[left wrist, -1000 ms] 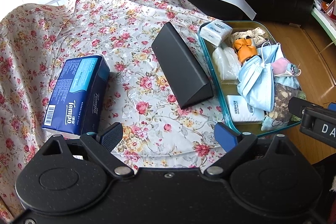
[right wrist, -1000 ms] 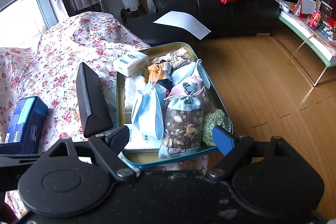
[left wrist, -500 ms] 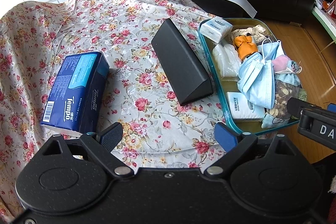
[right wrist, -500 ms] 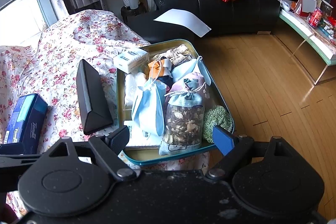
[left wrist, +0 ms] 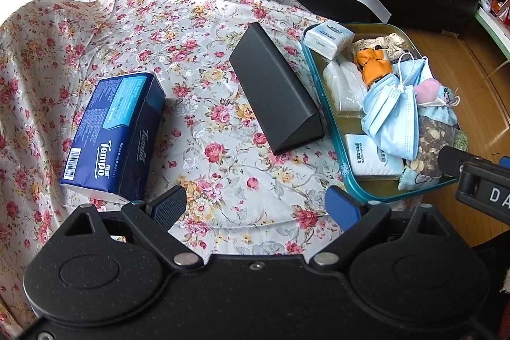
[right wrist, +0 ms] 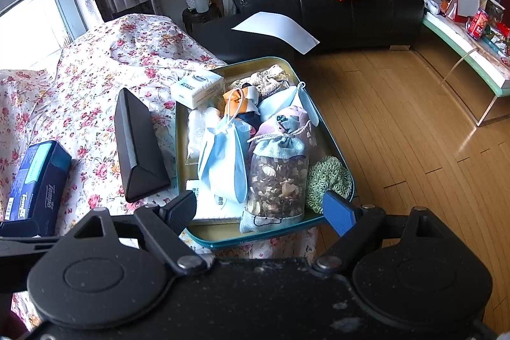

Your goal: Organize soft objects

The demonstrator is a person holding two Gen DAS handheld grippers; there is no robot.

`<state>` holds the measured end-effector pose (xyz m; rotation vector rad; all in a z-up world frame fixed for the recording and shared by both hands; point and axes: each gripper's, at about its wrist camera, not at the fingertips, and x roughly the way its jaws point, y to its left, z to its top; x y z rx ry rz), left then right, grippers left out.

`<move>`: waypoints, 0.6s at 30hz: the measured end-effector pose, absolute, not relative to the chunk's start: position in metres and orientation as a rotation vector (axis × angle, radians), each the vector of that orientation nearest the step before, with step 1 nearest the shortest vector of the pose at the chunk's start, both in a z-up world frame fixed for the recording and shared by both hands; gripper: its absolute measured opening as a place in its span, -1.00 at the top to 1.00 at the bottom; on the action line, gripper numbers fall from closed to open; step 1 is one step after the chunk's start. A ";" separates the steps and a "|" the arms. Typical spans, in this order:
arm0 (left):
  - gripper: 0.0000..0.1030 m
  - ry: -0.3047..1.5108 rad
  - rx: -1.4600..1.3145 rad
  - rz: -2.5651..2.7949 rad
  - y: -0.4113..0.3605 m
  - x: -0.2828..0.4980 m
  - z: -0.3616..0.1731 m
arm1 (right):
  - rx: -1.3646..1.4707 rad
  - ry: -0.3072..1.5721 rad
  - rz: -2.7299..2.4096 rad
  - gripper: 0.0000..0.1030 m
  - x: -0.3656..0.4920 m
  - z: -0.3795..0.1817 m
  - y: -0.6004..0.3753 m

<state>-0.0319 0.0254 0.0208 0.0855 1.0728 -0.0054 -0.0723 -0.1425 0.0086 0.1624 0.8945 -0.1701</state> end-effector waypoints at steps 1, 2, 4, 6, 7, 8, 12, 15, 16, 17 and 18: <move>-0.76 1.074 0.085 -0.005 0.025 -0.032 0.020 | 0.163 0.895 -0.170 -0.67 -0.072 0.009 -0.142; -0.76 1.075 0.085 -0.005 0.025 -0.032 0.020 | 0.162 0.894 -0.171 -0.67 -0.072 0.009 -0.142; -0.76 1.078 0.085 -0.005 0.025 -0.032 0.020 | 0.163 0.894 -0.171 -0.67 -0.072 0.009 -0.142; -0.76 1.081 0.085 -0.006 0.025 -0.031 0.019 | 0.163 0.895 -0.171 -0.67 -0.072 0.009 -0.142; -0.76 1.082 0.084 -0.005 0.025 -0.031 0.019 | 0.163 0.895 -0.171 -0.67 -0.072 0.008 -0.142; -0.76 1.084 0.085 -0.005 0.025 -0.031 0.019 | 0.163 0.896 -0.171 -0.67 -0.072 0.008 -0.142; -0.76 1.089 0.085 -0.006 0.025 -0.030 0.018 | 0.162 0.899 -0.170 -0.68 -0.073 0.006 -0.142; -0.76 1.092 0.083 -0.005 0.025 -0.030 0.017 | 0.161 0.903 -0.169 -0.68 -0.074 0.005 -0.141; -0.76 1.094 0.082 -0.005 0.025 -0.029 0.017 | 0.161 0.905 -0.168 -0.68 -0.073 0.005 -0.141; -0.76 1.095 0.082 -0.004 0.025 -0.029 0.017 | 0.162 0.906 -0.168 -0.68 -0.073 0.005 -0.141; -0.76 1.095 0.082 -0.004 0.025 -0.029 0.016 | 0.161 0.908 -0.166 -0.68 -0.073 0.005 -0.141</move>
